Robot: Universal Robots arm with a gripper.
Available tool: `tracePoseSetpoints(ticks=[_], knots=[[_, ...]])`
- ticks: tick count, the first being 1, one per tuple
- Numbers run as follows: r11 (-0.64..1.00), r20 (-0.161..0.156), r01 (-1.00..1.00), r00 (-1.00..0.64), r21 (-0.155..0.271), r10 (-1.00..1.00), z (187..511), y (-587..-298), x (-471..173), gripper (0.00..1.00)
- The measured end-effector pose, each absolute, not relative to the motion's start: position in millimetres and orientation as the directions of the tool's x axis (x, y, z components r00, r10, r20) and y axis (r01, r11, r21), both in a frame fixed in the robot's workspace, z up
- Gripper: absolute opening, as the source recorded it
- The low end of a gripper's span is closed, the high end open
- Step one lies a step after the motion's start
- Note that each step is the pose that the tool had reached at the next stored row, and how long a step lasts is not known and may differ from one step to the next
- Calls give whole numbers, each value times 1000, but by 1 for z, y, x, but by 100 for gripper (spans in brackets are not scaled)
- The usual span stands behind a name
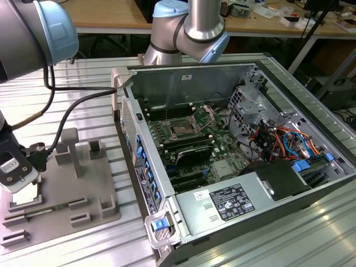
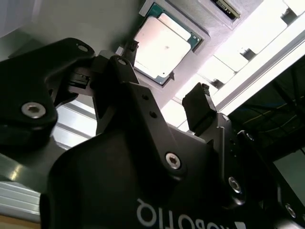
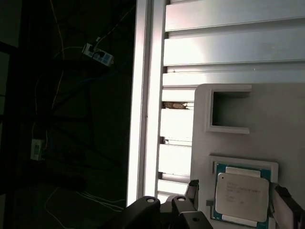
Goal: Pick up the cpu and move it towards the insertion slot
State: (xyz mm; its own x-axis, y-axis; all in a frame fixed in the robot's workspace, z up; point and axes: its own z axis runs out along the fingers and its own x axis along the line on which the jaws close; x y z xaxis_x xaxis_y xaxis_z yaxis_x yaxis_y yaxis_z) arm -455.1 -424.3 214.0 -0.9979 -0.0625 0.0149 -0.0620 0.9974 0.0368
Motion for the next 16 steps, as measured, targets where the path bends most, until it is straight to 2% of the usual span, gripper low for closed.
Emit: tracePoseSetpoints(ticks=[16], knots=[[998, 15, -52, -999, 33, -52, 194, -425, -451, 67]])
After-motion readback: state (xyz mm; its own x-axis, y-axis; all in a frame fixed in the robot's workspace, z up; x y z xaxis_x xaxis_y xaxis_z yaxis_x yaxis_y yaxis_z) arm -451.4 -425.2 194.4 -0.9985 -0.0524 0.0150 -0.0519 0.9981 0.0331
